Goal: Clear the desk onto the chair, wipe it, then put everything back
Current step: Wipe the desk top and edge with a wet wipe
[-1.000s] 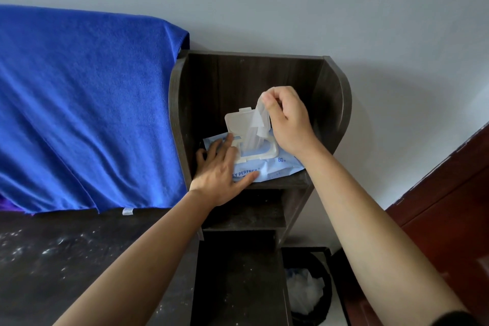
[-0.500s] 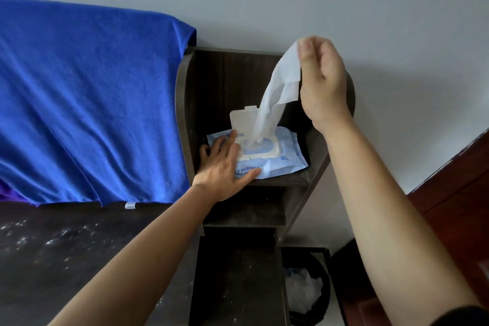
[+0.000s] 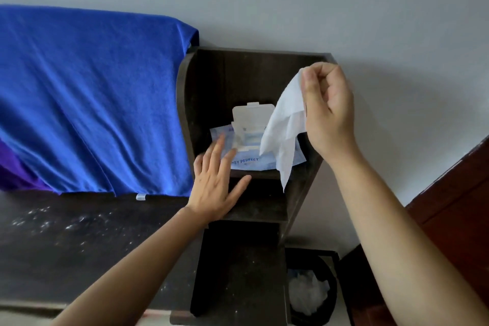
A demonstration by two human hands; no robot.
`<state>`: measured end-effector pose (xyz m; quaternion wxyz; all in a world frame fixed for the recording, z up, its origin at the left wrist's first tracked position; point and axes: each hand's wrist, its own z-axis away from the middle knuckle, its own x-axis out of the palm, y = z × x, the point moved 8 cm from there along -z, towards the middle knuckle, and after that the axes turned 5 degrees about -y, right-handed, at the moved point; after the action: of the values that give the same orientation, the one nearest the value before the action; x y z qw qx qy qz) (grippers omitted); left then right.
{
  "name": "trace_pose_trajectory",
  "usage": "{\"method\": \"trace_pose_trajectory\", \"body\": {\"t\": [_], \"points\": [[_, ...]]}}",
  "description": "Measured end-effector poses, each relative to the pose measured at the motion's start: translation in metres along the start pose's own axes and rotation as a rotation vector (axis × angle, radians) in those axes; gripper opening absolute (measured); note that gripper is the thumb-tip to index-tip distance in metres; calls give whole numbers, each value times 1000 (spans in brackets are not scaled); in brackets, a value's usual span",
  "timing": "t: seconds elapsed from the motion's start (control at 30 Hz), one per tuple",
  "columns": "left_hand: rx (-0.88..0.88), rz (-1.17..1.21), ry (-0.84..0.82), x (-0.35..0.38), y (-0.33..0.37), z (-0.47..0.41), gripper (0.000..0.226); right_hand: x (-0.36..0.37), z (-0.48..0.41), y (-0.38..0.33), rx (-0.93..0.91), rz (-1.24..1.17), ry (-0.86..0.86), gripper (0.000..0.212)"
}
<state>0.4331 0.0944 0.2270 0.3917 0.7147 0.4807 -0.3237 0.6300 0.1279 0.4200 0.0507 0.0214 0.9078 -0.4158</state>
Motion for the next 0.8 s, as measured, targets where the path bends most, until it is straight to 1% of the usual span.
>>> {"method": "trace_pose_trajectory", "body": {"t": [0.03,0.1,0.23,0.3,0.37,0.5,0.63,0.7,0.8], "points": [[3,3,23,-1,-2,17,62,4,8,5,24,-40,-30,11],[-78,-25,-6,4,-17,52,62,21,27,25,107,-74,-117,11],[-409,-177,-291,22,-71,126,84,77,85,81,299,-62,-390,10],[-509,-237,-381,20,-95,159,87,101,111,103,374,-78,-444,11],[-575,-280,-448,14,-117,188,86,124,133,118,432,-100,-462,8],[-675,-317,-489,-1,-162,238,79,176,171,135,507,-66,-537,6],[-730,-281,-504,-9,-211,268,78,235,207,139,514,15,-608,4],[-737,-252,-521,-12,-237,279,77,266,221,139,528,50,-609,5],[-726,-178,-538,-18,-272,294,76,309,242,140,594,80,-569,7]]}}
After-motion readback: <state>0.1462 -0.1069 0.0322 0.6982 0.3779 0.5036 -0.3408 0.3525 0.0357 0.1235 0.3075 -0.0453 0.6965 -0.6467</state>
